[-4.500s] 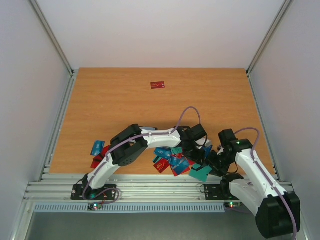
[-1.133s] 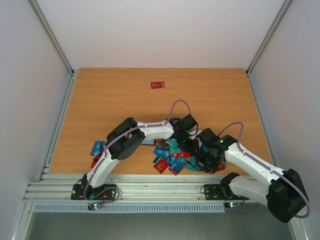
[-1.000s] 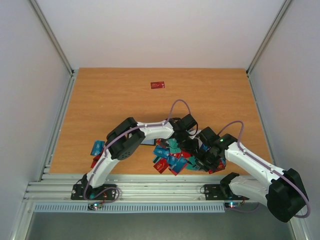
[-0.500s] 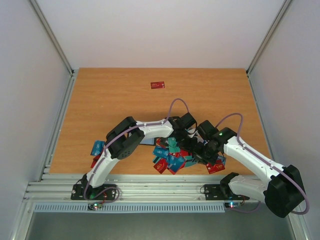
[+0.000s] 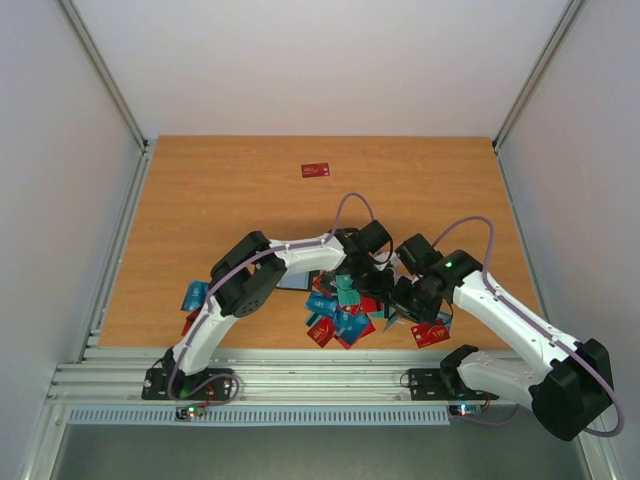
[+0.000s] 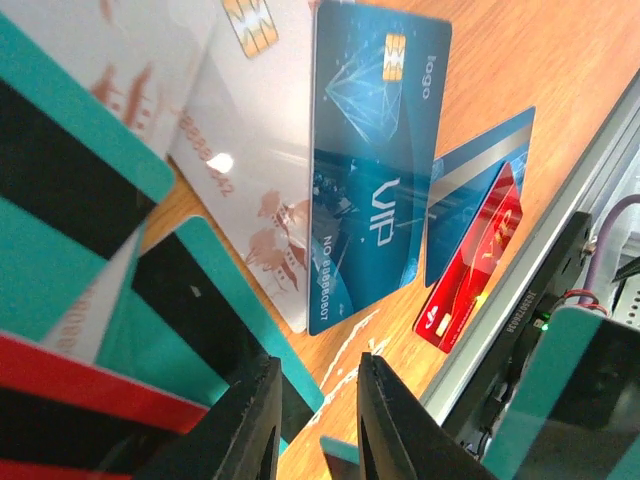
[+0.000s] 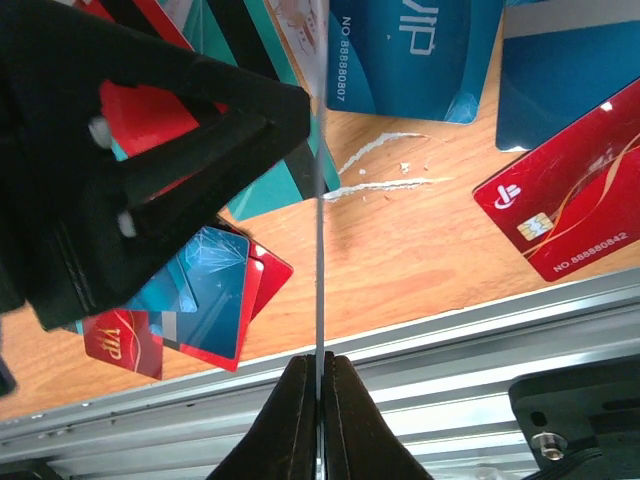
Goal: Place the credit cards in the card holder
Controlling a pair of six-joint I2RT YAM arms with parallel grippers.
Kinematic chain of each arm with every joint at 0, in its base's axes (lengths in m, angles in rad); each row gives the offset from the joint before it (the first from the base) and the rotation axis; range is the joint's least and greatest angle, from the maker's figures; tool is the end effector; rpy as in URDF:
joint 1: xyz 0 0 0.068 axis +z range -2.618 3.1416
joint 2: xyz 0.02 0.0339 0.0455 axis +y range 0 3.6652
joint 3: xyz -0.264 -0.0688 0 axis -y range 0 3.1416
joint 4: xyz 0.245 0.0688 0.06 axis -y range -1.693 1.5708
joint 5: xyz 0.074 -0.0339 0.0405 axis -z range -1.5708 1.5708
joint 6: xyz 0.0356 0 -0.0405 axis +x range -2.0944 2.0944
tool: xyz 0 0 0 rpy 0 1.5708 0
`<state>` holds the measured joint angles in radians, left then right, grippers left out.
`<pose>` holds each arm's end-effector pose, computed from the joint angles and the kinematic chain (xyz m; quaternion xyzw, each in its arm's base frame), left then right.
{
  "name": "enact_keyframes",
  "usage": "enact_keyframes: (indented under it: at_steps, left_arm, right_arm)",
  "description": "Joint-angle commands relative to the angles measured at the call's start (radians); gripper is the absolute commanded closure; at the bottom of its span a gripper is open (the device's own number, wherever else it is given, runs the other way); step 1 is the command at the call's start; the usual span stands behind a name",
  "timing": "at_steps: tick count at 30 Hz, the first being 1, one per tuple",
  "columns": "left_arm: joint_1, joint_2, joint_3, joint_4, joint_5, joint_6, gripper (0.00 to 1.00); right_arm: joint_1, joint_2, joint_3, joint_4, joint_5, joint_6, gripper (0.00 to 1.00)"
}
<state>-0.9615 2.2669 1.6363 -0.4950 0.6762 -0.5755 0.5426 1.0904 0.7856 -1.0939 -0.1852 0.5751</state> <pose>0.2486 -0.3952 0.1282 -0.2483 -0.8890 0.3773 0.0751 0.1408 0.0926 0.2239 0.0082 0.9920 0.1235 0.0237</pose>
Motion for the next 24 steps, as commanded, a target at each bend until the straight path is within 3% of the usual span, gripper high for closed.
enact_keyframes:
  at_steps: [1,7,11,18,21,24]
  left_arm:
    - [0.040,-0.086,0.029,-0.014,-0.008,-0.018,0.75]
    - [0.112,-0.186,-0.013,-0.029,-0.015,-0.024,0.69]
    - [0.167,-0.296,-0.124,0.021,0.001,-0.061,0.53]
    - [0.222,-0.514,-0.285,0.139,0.094,-0.135,0.28]
    - [0.260,-0.584,-0.322,0.192,0.170,-0.129,0.26]
    - [0.312,-0.645,-0.410,0.345,0.272,-0.172,0.26]
  right_arm:
    - [-0.011,-0.034,0.051,-0.063,0.048,-0.059,0.98]
    - [-0.058,-0.071,0.108,-0.090,0.046,-0.127,0.99]
    - [-0.139,-0.134,0.145,-0.035,-0.050,-0.212,0.99]
    - [-0.326,-0.151,0.215,0.119,-0.391,-0.411,0.99]
    - [-0.398,-0.112,0.276,0.160,-0.582,-0.465,0.99]
    - [-0.423,-0.084,0.329,0.189,-0.695,-0.498,0.99]
